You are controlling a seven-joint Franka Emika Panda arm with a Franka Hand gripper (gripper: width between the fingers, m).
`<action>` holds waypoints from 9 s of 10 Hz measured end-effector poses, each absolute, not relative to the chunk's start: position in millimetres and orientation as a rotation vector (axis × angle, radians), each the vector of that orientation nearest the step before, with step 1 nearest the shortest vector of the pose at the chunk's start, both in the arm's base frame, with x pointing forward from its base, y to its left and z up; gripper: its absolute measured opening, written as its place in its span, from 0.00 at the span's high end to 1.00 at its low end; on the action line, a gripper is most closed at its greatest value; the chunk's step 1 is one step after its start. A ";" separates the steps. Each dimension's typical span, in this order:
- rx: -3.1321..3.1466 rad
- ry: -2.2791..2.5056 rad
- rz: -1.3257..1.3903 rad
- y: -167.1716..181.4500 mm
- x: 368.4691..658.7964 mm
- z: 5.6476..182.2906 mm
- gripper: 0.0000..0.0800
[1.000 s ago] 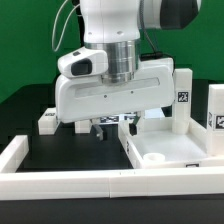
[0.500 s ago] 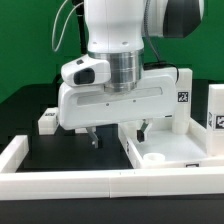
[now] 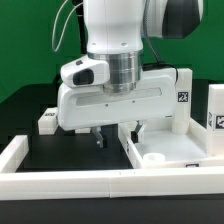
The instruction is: Assemble desk
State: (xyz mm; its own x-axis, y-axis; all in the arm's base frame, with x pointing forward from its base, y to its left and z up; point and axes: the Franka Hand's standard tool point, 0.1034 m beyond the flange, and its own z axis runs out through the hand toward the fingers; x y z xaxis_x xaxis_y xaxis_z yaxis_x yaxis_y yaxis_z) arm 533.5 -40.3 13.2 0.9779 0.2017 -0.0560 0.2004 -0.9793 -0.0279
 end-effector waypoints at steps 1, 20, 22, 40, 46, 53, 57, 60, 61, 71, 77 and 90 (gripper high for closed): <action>-3.102 -0.315 0.091 -40.3 533.5 13.2 0.70; -2.368 -2.204 -0.016 -43.7 653.7 44.0 0.93; -2.310 -2.243 0.003 -40.3 653.0 37.9 0.93; -2.346 -2.177 0.093 7.9 658.9 30.7 0.53; -2.350 -2.171 0.095 4.9 658.4 30.0 0.19; -2.355 -2.073 0.229 -2.5 644.8 127.3 0.19; -2.647 -1.703 0.250 -12.6 638.8 138.5 0.19; -2.790 -1.476 0.246 -14.1 637.9 138.8 0.19; -2.835 -1.324 0.221 -27.5 623.3 152.2 0.19; -3.025 -0.256 0.259 -110.6 533.3 168.3 0.19; -2.942 0.537 0.369 -145.7 481.0 108.5 0.19; -2.518 0.616 1.133 -131.6 429.3 69.3 0.19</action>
Offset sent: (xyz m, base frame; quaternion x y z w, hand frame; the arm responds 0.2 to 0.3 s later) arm 0.0000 0.0000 0.0000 0.0000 0.0000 0.0000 1.0000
